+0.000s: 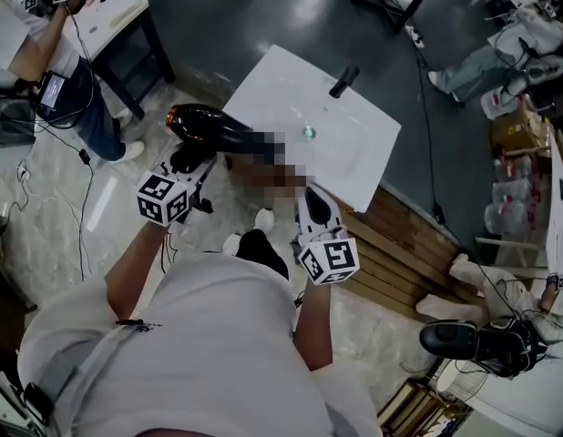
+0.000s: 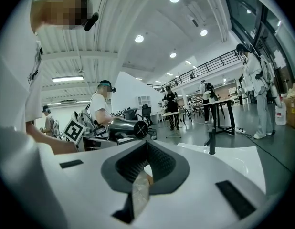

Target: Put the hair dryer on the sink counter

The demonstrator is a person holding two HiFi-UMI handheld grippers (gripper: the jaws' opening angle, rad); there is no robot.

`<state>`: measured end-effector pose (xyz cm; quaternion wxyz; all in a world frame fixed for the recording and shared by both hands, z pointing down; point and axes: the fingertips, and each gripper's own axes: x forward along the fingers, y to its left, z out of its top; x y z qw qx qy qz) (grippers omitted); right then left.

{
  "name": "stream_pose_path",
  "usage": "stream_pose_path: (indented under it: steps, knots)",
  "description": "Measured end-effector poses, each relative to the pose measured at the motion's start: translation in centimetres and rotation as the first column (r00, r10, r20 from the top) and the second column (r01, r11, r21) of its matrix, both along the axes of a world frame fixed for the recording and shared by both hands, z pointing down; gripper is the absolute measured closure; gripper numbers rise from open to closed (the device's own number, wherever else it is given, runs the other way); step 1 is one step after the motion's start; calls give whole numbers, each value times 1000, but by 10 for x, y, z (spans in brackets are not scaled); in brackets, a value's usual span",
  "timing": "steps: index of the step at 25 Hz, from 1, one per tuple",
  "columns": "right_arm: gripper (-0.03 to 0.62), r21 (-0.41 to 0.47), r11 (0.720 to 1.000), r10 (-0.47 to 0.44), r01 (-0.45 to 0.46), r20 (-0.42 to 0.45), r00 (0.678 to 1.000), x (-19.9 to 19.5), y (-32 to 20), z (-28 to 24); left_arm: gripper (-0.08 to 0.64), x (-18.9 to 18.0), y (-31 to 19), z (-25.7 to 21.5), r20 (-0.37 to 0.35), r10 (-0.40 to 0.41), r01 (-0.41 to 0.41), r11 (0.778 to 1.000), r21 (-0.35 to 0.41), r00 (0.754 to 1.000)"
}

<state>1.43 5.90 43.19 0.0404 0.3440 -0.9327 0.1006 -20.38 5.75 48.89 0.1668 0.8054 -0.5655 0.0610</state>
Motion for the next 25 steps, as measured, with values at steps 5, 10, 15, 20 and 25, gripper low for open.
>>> stream_pose_path:
  steps: [5, 10, 15, 20, 25]
  knots:
    - [583, 1, 1000, -20, 20, 2, 1000, -7, -3, -3, 380, -3, 1, 0, -4, -14, 14, 1000, -4, 1000]
    - [583, -5, 1000, -31, 31, 4, 1000, -9, -12, 1, 380, -3, -4, 2, -4, -17, 17, 1000, -8, 1000]
    - [583, -6, 999, -40, 40, 10, 999, -7, -25, 2, 380, 1, -15, 3, 0, -24, 24, 1000, -10, 1000]
    - [583, -13, 999, -41, 41, 15, 999, -3, -42, 7, 380, 7, -30, 3, 5, -24, 24, 1000, -12, 1000]
    - [583, -18, 999, -43, 43, 15, 999, -3, -61, 9, 380, 8, -47, 5, 6, -26, 26, 999, -19, 1000]
